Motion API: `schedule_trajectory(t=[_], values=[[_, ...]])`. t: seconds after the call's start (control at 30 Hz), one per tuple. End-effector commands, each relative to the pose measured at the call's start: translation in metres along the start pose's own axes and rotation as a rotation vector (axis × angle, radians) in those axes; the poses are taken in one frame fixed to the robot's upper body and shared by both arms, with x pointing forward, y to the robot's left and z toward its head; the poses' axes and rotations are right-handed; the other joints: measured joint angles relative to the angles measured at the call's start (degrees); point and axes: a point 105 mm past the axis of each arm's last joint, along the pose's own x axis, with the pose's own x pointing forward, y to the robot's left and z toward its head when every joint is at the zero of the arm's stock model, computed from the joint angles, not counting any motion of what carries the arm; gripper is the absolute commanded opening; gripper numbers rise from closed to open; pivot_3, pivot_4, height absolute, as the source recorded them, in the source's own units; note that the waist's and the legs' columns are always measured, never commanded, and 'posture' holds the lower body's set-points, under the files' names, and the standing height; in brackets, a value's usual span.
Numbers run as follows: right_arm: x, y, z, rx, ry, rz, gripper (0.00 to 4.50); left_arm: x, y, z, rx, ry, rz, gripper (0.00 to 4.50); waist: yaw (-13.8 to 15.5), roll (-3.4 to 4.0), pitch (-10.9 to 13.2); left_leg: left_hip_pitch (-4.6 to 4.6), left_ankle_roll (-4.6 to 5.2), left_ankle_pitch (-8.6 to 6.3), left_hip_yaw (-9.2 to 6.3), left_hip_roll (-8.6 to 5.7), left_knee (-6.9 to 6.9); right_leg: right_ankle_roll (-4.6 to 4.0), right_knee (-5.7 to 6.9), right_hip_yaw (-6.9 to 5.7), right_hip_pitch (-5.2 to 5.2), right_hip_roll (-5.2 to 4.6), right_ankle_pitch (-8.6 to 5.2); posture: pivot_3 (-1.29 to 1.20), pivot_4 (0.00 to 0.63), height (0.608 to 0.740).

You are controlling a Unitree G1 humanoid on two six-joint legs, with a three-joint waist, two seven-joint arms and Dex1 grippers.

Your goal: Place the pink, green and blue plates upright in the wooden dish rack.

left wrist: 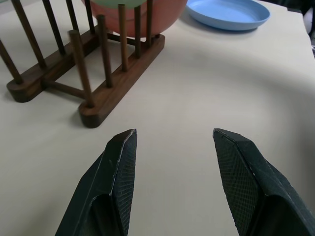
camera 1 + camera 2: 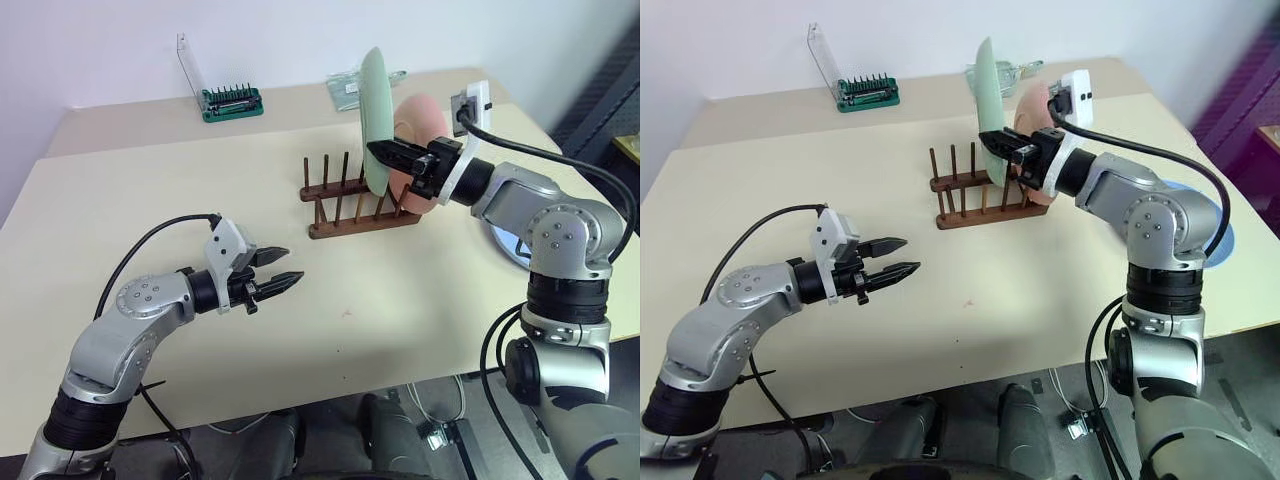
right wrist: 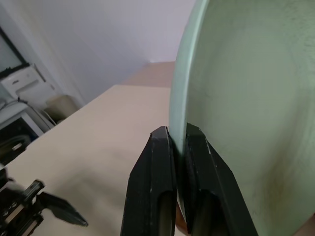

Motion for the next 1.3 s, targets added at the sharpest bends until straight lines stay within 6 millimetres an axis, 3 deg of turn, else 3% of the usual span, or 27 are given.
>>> schedule_trajectory(t=[0.03, 0.33, 0.47, 0.9, 1.07, 1.17, 1.3], values=[[0.001, 0.006, 0.007, -0.041, 0.004, 0.039, 0.00, -0.002, -0.004, 0.010, 0.030, -0.030, 0.001, 2.49, -0.03, 0.00, 0.00, 0.00, 0.00, 0.00, 0.01, 0.00, 0.00, 0.00, 0.00, 0.00, 0.00, 0.00, 0.00, 0.00, 0.150, 0.740], [-0.007, 0.027, 0.031, -0.200, -0.016, 0.119, 0.00, 0.000, -0.005, 0.011, 0.020, -0.034, -0.005, 2.49, -0.02, 0.00, 0.00, -0.03, 0.00, 0.00, 0.01, 0.00, -0.02, 0.00, -0.01, 0.00, -0.05, 0.00, 0.00, 0.00, 0.150, 0.740], [-0.007, 0.030, 0.034, -0.221, -0.011, 0.146, 0.00, 0.002, -0.005, 0.012, 0.020, -0.036, -0.014, 2.49, 0.08, 0.00, 0.00, -0.02, 0.00, 0.00, 0.01, 0.00, -0.01, 0.00, -0.03, 0.00, -0.02, 0.00, 0.00, 0.00, 0.150, 0.740], [0.000, -0.004, 0.012, -0.174, 0.111, 0.279, 0.00, 0.004, -0.003, 0.014, 0.025, -0.042, -0.018, 2.49, -0.01, 0.00, 0.00, -0.02, 0.01, -0.01, 0.02, 0.00, 0.00, 0.00, -0.03, -0.01, -0.02, 0.00, 0.00, 0.00, 0.150, 0.740], [-0.005, -0.011, 0.015, -0.117, 0.124, 0.367, 0.00, 0.003, -0.003, 0.013, 0.027, -0.039, -0.014, 2.49, -0.06, 0.00, 0.01, -0.02, 0.01, -0.01, 0.02, 0.00, 0.00, 0.00, -0.04, 0.00, -0.02, -0.01, 0.00, 0.00, 0.150, 0.740], [0.001, -0.022, 0.022, -0.046, 0.107, 0.328, 0.00, 0.004, -0.004, 0.013, 0.028, -0.040, -0.013, 2.49, -0.09, 0.01, 0.01, -0.03, 0.00, -0.01, 0.02, 0.00, 0.00, 0.00, -0.02, 0.00, -0.04, -0.01, 0.00, 0.00, 0.150, 0.740], [0.005, -0.031, 0.025, -0.027, 0.093, 0.269, 1.39, 0.003, -0.004, 0.013, 0.031, -0.042, -0.007, 2.55, -0.04, 0.01, 0.01, -0.03, -0.01, -0.01, 0.02, 0.01, -0.03, 0.00, -0.03, 0.00, -0.07, -0.01, 0.00, 0.00, 0.150, 0.740]])
